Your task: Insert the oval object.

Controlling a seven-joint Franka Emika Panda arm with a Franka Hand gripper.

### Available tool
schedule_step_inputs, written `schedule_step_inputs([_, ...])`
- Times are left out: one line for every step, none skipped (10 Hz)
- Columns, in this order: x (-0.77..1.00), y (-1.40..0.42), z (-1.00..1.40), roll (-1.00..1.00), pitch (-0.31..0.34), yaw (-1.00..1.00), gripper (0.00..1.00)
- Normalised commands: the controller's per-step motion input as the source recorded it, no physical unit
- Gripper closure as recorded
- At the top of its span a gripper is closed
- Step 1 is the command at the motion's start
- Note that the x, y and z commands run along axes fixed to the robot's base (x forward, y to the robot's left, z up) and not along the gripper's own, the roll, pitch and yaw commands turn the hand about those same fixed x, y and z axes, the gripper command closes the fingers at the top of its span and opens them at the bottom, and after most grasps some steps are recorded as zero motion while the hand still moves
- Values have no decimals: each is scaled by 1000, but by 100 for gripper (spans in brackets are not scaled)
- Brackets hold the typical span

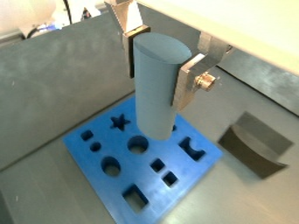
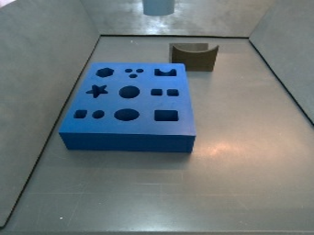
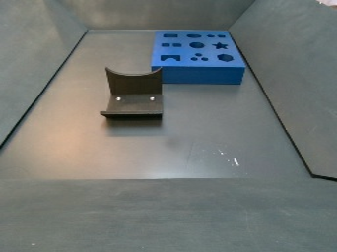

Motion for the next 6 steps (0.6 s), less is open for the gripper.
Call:
schedule_step_inputs([-651,-157,-791,0,-247,-291,100])
schedule_step_inputs([-606,-203,-797,0,-241,-309,100])
schedule_step_inputs([-560,-197,-800,-4,-240,-260,100])
schedule_step_inputs([-477,-226,-780,-17,-249,-217,100])
schedule_step_inputs([-209,-249,-791,-20,-243,-83,100])
schedule_step_inputs([-160,-277,-814,-10,-231,-74,100])
